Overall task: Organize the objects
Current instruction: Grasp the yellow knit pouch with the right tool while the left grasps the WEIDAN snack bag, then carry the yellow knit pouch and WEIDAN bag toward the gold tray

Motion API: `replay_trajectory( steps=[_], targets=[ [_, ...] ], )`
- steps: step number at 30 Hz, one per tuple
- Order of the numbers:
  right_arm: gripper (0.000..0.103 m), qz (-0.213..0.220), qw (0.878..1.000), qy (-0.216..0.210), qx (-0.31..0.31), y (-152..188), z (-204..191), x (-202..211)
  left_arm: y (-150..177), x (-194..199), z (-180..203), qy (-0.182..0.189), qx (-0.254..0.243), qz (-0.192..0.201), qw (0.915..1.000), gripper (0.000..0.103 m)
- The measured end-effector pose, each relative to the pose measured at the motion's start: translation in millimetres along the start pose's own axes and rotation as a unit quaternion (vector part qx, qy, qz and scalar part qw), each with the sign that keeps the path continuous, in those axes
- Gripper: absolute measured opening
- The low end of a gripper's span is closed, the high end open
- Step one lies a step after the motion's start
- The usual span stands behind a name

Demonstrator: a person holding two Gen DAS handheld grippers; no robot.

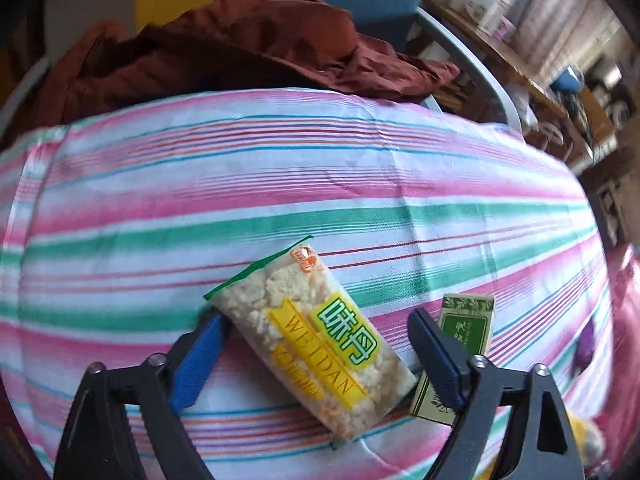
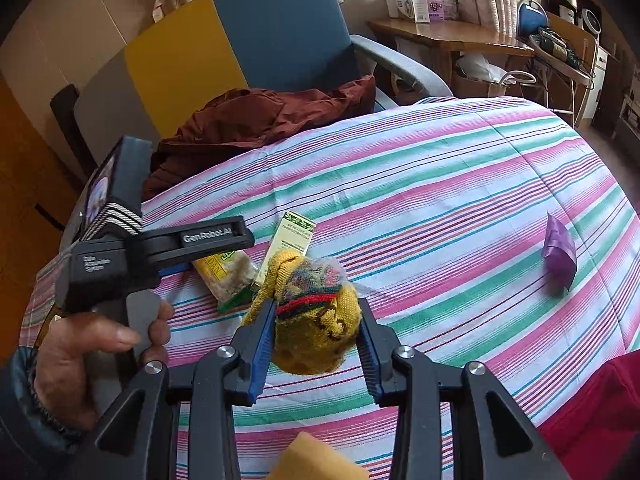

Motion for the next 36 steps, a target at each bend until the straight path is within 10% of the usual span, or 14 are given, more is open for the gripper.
replay_trajectory(
  steps=[10, 25, 36],
  targets=[
    [0.038, -0.039, 0.999, 0.031, 0.005, 8, 13, -22, 34, 20, -27, -0.038, -0.080, 0.057, 0.9944, 0.048],
    [0.038, -0.078, 0.993, 0.066, 0.055, 25, 4, -44, 186, 65, -60, -0.012, -0.134, 0.076, 0.9880, 0.048],
    [0.038, -0.070, 0.993, 0.073, 0.060, 26, 7, -48, 193, 71, -66, -0.014, -0.124, 0.081, 0.9888, 0.045]
  ],
)
Point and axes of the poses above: each gripper's, at about its wrist camera, not at the fingertips, and x roughly against the way its jaws point, z to its right, y to its underside, the point moved 10 cm from there along -x, roughly the way its jaws point, and after that the axes turned 6 degrees about -z, right-handed, at the moved point
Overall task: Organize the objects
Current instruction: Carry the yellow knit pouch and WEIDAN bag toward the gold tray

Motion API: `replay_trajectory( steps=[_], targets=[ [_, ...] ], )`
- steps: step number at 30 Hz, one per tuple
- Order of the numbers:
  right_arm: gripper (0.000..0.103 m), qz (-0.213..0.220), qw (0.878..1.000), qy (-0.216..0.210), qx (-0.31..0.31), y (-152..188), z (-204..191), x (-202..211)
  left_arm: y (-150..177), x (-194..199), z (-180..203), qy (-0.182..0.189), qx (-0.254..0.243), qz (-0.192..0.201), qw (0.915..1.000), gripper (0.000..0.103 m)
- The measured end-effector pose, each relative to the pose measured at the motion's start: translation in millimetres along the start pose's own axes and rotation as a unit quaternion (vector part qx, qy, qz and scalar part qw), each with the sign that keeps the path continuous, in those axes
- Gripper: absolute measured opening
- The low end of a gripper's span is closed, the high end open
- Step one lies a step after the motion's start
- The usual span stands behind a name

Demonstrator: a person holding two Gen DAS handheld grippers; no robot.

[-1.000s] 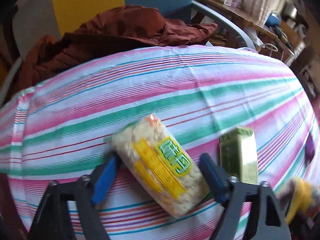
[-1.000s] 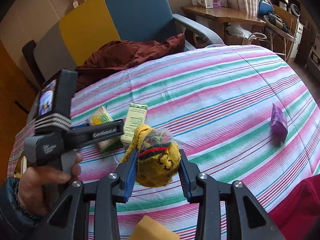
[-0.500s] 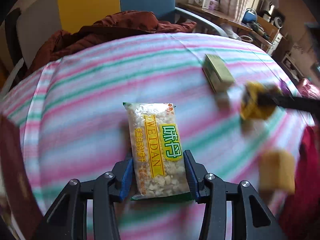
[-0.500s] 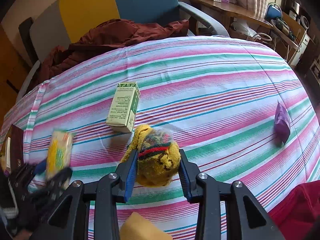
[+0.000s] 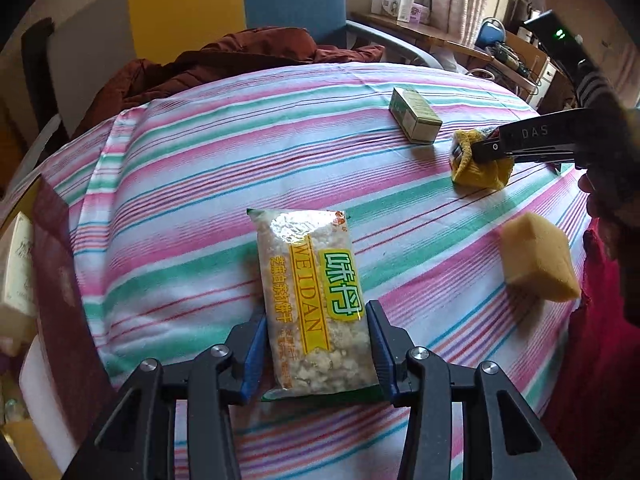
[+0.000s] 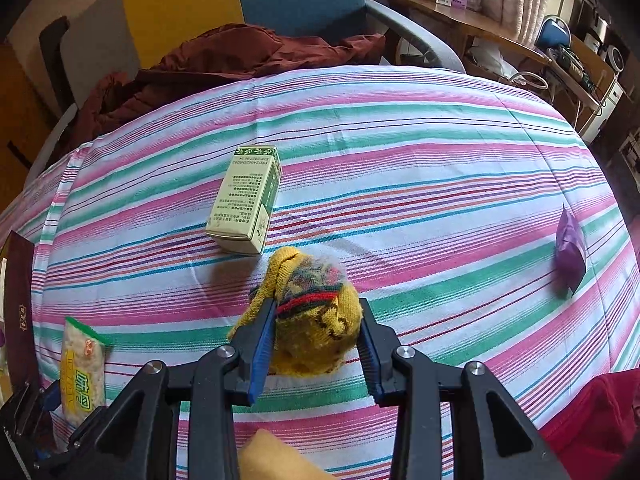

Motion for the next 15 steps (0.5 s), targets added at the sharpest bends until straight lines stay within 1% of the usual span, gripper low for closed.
replay_trajectory(
  steps=[2, 5, 10, 15],
  targets=[
    [0.038, 0.003, 1.000, 0.000, -0.001, -1, -1, 1, 5, 6, -4, -0.007, 0.006, -0.003, 1.0000, 0.045],
    [0.037, 0.013, 1.000, -0.002, 0.000, -2, -3, 4, 13, 20, -7, -0.015, 0.006, 0.011, 0.9998, 0.045],
    [0.037, 0.039, 0.999, -0.017, 0.011, -8, -14, 15, 12, 56, -14, -0.023, 0.009, 0.048, 0.9985, 0.045],
    [0.037, 0.054, 0.998, -0.018, 0.023, -9, -23, 22, 13, 93, -28, -0.036, 0.018, 0.089, 0.9953, 0.045]
  ],
)
Point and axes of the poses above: each gripper's, at about its wrist camera, not at the fingertips, and x roughly against the way its jaws point, z to its right, y to its underside, the point moved 10 cm from there along -x, roughly the way its jaws point, and after that the axes turned 6 degrees about -z, right-handed, at the moved point
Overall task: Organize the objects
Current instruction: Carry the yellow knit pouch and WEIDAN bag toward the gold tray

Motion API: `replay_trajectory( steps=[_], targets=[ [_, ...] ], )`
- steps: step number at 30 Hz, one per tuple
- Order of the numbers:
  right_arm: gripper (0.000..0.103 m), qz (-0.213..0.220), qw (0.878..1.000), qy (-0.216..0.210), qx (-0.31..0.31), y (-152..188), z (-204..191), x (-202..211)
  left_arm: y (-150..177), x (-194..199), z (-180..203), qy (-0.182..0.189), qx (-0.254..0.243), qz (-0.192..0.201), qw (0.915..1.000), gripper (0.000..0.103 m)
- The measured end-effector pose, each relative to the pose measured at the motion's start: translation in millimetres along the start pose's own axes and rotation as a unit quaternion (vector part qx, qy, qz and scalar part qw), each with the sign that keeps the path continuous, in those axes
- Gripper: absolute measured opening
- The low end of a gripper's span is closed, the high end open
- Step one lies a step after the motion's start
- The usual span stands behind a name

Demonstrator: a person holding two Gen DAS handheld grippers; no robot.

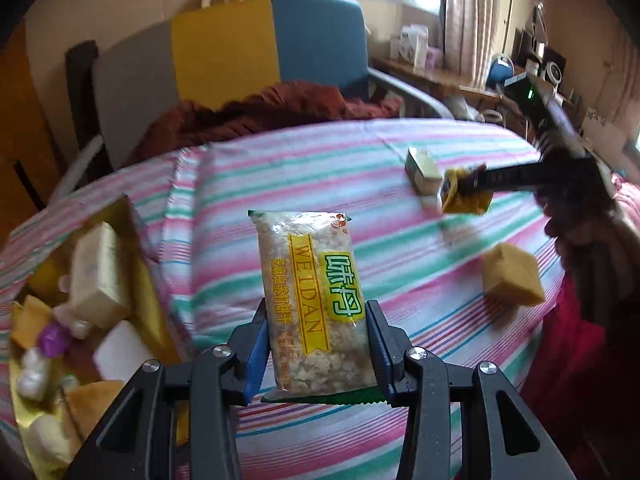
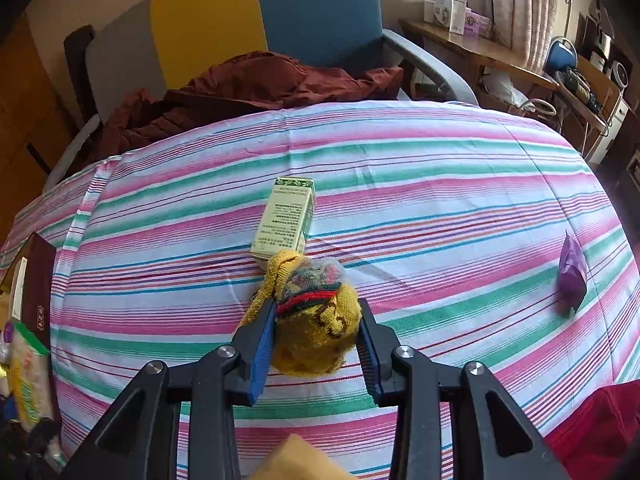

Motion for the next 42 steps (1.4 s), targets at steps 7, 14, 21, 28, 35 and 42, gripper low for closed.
replay_trajectory(
  steps=[7, 14, 21, 28, 35, 42],
  targets=[
    [0.037, 0.003, 1.000, 0.012, -0.021, 0, 10, -1, 7, 28, -28, -0.011, 0.022, 0.024, 0.9994, 0.045],
    [0.037, 0.005, 1.000, 0.014, -0.025, 3, 8, -1, 22, 44, -58, -0.021, 0.050, 0.032, 0.9980, 0.045],
    [0.037, 0.013, 1.000, 0.012, 0.000, 6, -14, 12, 35, 54, -85, -0.031, 0.077, 0.037, 0.9958, 0.045],
    [0.037, 0.039, 0.999, -0.010, 0.022, 8, -45, 47, 48, 56, -103, -0.028, 0.100, 0.034, 0.9940, 0.045],
    [0.037, 0.063, 0.994, -0.067, 0.058, 17, -107, 82, 58, 69, -136, -0.025, 0.142, 0.044, 0.9886, 0.045],
    [0.037, 0.066, 0.978, -0.150, 0.132, 40, -209, 105, 85, 99, -212, -0.049, 0.224, 0.061, 0.9714, 0.045]
  ],
)
Point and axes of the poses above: each gripper's, at about its wrist camera, not at the fingertips, and x roughly against the way its jaws point, z to its right, y to its underside, the point moved 10 cm from there along -x, roughly the way its jaws point, and after that the axes turned 6 degrees about -z, right-handed, at the moved point
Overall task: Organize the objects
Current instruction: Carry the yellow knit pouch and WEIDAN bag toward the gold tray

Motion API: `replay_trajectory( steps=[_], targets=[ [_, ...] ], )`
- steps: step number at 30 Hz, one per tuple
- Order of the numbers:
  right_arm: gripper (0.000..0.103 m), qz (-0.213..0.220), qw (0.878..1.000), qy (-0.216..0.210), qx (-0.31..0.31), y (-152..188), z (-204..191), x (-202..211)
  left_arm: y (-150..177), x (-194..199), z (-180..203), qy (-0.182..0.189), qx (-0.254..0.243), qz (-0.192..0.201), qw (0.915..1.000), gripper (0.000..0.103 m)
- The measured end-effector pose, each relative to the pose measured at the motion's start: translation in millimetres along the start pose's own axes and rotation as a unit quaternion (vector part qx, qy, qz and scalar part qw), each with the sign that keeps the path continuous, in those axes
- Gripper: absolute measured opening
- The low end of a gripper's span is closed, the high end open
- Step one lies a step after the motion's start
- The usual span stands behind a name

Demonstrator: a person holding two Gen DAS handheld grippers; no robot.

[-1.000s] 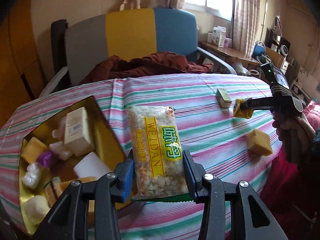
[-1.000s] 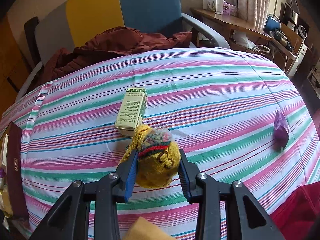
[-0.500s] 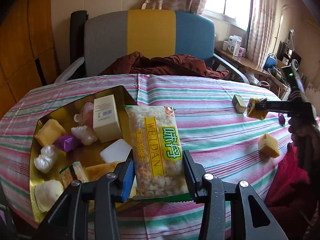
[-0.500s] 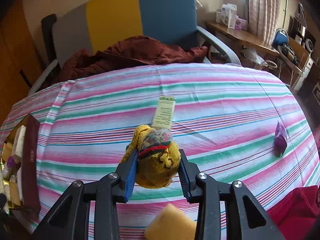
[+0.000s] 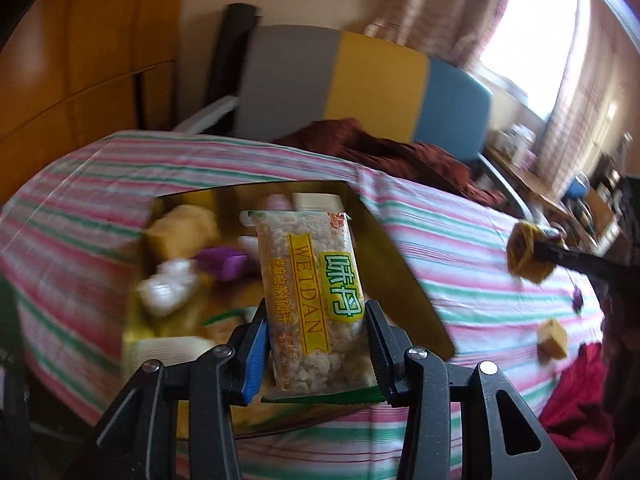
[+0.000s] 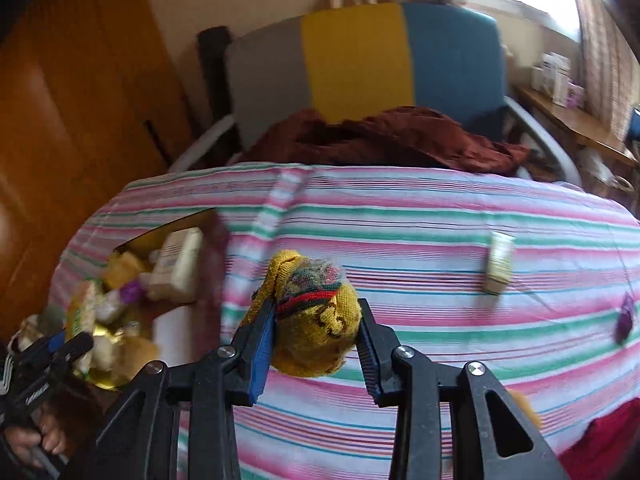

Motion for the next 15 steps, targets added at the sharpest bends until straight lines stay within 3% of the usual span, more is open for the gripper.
replay_trajectory(
  steps=[7, 11, 15],
  targets=[
    [0.037, -0.029, 0.995, -0.074, 0.067, 11, -100, -31, 12, 13, -62, -0.021, 0.055, 0.003, 0.9983, 0.045],
    [0.037, -0.051, 0.989, -0.104, 0.094, 24, -143, -47, 18, 14, -71, -0.028, 0.061, -0.002, 0.9977, 0.045],
    [0.037, -0.061, 0.986, -0.109, 0.108, 27, -166, -61, 15, 7, -63, -0.025, 0.054, -0.005, 0.9982, 0.045]
  ],
)
Point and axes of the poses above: each gripper's, at about its wrist camera, not at the fingertips, and x roughly against the way its jaws point, z to its right, y to its underside, the point moved 10 cm from there along -x, roughly the way its jaws point, and after that the axes turned 6 degrees about -z, right-handed, at the moved point
